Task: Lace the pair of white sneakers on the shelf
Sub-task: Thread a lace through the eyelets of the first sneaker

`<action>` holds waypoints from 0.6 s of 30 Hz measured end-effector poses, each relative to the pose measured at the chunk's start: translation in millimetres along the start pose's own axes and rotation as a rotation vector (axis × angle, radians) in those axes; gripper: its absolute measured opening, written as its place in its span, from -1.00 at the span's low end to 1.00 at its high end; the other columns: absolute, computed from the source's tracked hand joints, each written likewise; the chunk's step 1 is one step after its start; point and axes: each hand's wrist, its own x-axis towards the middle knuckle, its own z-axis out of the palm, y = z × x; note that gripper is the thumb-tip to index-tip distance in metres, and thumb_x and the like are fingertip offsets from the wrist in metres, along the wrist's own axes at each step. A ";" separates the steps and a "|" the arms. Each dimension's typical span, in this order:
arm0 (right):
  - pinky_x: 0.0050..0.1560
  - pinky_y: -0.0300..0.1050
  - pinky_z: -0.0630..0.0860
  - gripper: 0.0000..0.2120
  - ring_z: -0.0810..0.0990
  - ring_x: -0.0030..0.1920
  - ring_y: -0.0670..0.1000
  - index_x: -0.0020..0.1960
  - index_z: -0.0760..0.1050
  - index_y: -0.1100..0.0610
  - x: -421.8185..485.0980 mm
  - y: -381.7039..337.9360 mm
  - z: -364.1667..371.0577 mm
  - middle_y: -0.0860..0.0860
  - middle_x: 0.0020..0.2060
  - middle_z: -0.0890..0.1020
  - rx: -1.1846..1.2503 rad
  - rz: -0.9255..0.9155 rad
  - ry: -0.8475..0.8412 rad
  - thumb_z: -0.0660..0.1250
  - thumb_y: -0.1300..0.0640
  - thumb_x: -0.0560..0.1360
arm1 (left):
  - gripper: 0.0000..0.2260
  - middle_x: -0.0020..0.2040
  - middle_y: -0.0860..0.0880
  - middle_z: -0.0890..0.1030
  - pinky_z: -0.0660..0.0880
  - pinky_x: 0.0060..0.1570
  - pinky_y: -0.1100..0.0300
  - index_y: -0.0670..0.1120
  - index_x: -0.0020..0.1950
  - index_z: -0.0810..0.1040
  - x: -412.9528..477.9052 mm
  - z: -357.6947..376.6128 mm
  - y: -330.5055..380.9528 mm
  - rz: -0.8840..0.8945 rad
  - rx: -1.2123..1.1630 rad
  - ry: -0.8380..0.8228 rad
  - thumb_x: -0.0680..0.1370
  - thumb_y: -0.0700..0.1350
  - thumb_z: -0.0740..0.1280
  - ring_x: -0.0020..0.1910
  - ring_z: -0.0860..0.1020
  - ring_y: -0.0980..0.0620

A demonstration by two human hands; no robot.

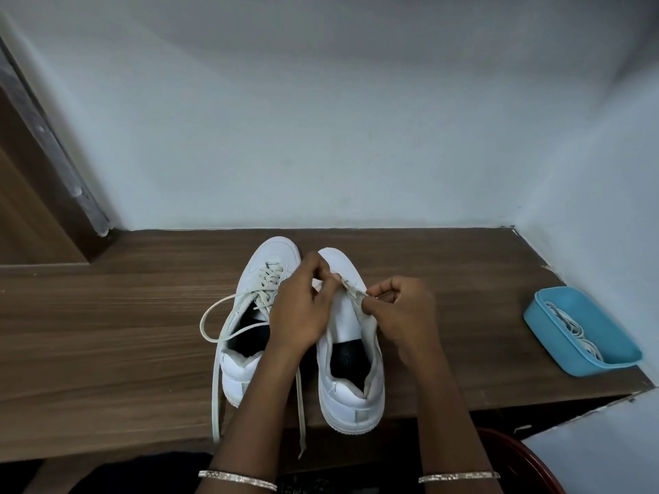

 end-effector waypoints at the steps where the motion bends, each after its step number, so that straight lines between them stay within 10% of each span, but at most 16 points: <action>1: -0.19 -0.03 0.61 -0.88 0.65 -0.28 0.00 -0.25 0.63 0.07 0.3 0.6 0.7 0.00 -0.35 0.67 -0.001 0.004 0.005 0.52 0.23 0.28 | -0.86 -0.20 0.08 0.65 0.51 -0.18 0.05 -0.02 -0.15 0.41 0.8 -1.5 2.4 -0.048 -0.122 0.006 0.58 -0.10 0.32 -0.29 0.59 0.09; 5: -0.17 -0.03 0.61 -0.87 0.64 -0.26 -0.01 -0.23 0.62 0.07 1.0 1.1 1.7 0.00 -0.32 0.66 -0.008 0.011 0.017 0.53 0.22 0.28 | -0.89 -0.37 -0.04 0.58 0.39 -0.33 0.16 -0.05 0.00 0.49 4.9 -17.0 13.7 -0.226 -0.333 0.039 0.54 -0.22 0.36 -0.46 0.49 0.10; 12: -0.14 0.11 0.66 -0.84 0.67 -0.26 0.02 -0.22 0.61 0.06 0.8 2.3 4.2 -0.01 -0.32 0.67 0.022 0.036 0.028 0.54 0.21 0.27 | -0.75 -0.33 0.13 0.60 0.37 -0.30 0.19 0.11 -0.19 0.63 2.9 -60.3 25.4 -0.080 0.608 -0.141 0.47 0.27 0.39 -0.23 0.56 0.09; 18: -0.08 0.13 0.65 -0.85 0.67 -0.23 0.02 -0.22 0.61 0.07 0.1 1.9 3.2 0.00 -0.30 0.68 0.027 0.042 0.030 0.55 0.21 0.27 | -0.73 -0.28 0.04 0.60 0.29 -0.36 0.24 -0.05 -0.25 0.55 6.1 -76.1 33.1 -0.134 -0.440 0.006 0.64 -0.06 0.29 -0.33 0.41 0.14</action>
